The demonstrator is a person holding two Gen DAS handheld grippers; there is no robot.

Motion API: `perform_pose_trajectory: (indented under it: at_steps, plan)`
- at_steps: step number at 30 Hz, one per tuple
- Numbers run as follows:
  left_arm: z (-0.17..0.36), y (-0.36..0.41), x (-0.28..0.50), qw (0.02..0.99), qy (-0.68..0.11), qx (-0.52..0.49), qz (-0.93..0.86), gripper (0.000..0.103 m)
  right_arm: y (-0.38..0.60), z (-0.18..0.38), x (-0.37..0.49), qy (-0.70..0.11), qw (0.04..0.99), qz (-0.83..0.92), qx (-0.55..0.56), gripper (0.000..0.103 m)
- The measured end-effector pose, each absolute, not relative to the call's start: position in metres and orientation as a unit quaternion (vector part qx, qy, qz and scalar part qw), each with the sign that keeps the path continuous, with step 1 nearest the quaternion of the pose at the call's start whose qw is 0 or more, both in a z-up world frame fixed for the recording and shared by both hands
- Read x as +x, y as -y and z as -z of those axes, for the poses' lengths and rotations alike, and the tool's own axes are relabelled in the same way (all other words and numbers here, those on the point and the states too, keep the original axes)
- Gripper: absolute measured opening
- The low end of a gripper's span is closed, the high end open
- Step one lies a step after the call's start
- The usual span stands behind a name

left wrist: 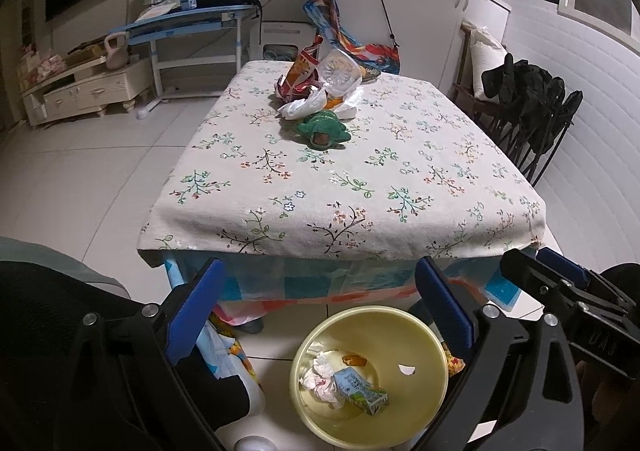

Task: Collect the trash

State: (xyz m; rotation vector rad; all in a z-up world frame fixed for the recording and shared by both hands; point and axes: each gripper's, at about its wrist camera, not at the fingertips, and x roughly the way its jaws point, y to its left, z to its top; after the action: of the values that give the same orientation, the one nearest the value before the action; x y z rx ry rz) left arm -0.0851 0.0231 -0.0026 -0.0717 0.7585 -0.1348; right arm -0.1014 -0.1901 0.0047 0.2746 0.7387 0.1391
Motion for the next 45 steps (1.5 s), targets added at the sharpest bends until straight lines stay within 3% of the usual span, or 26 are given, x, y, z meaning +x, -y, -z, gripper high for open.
perform_pose_trajectory:
  at_steps: [16, 37, 45]
  plan:
    - [-0.012, -0.045, -0.073, 0.932, -0.355, -0.067, 0.046, 0.094, 0.175, -0.021, -0.080, -0.344, 0.928, -0.091, 0.107, 0.080]
    - [-0.034, -0.077, 0.018, 0.932, -0.351, -0.083, 0.024, 0.095, 0.151, -0.004, -0.017, -0.372, 0.915, -0.129, 0.084, 0.080]
    - [-0.037, -0.106, 0.036, 0.925, -0.355, -0.131, -0.001, 0.095, 0.121, -0.002, 0.030, -0.373, 0.911, -0.157, 0.080, 0.080]
